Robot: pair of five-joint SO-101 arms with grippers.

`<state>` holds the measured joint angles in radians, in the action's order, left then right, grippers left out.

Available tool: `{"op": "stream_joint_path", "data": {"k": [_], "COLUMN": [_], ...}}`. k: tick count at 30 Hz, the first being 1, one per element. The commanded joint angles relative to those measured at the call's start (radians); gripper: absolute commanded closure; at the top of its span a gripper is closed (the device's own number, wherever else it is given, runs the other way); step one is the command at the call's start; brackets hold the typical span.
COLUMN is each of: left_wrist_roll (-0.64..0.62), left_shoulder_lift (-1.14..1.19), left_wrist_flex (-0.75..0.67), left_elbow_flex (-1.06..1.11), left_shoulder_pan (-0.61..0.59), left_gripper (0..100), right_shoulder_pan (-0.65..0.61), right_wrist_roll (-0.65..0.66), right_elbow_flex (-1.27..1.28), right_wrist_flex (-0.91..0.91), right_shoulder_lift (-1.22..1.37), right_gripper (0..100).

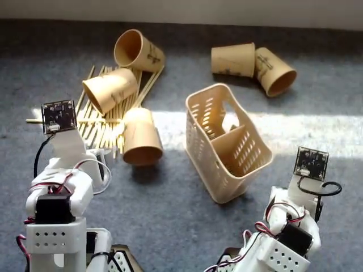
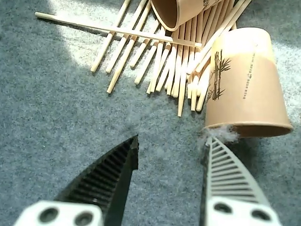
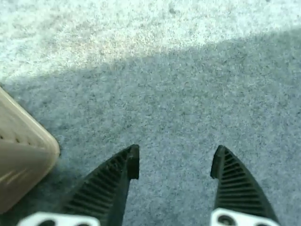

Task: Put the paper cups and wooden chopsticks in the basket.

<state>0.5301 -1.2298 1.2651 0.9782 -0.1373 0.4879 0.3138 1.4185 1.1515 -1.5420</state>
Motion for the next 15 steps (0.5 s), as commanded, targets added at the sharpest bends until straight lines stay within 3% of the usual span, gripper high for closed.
{"op": "stream_joint_path", "data": {"k": [1, 8, 15], "left_wrist_roll": [0.009, 0.009, 0.017], "left_shoulder_lift": [0.128, 0.483, 0.524], "left_wrist_flex": [-0.048, -0.038, -0.040], "left_elbow_flex": [-0.087, -0.289, -0.303], "left_shoulder_pan": [0.013, 0.174, 0.263], "left_gripper": [76, 73, 73], "right_shoulder_pan": [-0.015, -0.007, -0.012], "right_wrist_roll": [0.012, 0.011, 0.011], "right_elbow_flex": [0.013, 0.028, 0.147], "right_wrist_flex": [0.012, 0.012, -0.064], "right_shoulder_lift": [-0.010, -0.010, -0.010], "right_gripper": [74.9, 74.9, 74.9]}}
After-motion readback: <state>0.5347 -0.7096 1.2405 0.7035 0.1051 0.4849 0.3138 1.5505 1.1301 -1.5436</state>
